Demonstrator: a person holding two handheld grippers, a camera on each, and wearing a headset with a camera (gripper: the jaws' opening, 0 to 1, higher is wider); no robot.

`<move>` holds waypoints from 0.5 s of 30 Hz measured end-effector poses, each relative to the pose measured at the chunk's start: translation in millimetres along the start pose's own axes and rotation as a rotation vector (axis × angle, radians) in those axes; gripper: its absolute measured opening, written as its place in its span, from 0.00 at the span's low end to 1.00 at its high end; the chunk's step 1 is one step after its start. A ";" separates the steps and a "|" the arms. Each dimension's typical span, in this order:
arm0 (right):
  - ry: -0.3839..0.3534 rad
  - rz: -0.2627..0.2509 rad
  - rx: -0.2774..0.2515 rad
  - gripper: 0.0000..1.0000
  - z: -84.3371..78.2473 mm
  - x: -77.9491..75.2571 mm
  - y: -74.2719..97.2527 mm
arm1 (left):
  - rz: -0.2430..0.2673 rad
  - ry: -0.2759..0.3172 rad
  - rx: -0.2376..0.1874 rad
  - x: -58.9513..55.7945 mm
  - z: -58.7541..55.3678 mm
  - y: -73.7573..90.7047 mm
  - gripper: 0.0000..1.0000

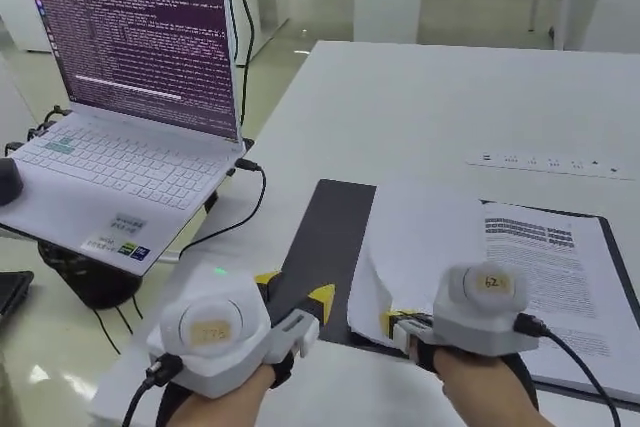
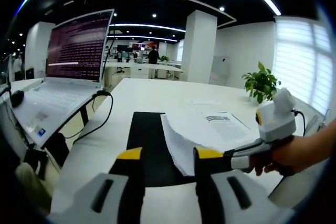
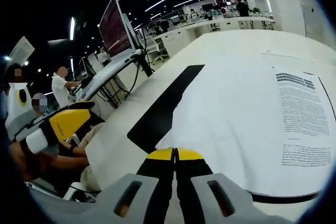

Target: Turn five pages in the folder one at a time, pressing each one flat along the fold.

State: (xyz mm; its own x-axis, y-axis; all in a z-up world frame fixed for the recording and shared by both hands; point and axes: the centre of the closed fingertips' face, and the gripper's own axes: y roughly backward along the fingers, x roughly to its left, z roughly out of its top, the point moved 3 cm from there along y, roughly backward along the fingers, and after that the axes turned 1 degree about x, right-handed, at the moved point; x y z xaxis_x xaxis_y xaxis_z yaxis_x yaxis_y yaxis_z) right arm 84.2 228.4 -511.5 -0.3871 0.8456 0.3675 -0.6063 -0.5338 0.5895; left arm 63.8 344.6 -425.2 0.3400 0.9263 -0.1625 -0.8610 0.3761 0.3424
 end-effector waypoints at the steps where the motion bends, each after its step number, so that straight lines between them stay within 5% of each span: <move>1: -0.003 -0.002 0.008 0.00 -2.3 -0.8 -2.7 | 0.004 -0.003 0.006 0.8 -1.5 0.1 0.36; 15: -0.030 -0.013 0.048 0.00 -16.5 -4.5 -19.6 | 0.024 0.011 0.043 6.9 -13.7 0.1 0.34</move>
State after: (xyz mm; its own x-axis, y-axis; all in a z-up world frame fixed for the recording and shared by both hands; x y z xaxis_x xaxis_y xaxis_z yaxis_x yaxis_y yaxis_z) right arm 86.3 235.0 -536.5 -0.3582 0.8526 0.3804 -0.5767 -0.5225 0.6281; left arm 60.9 350.7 -438.9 0.3155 0.9346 -0.1640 -0.8514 0.3551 0.3860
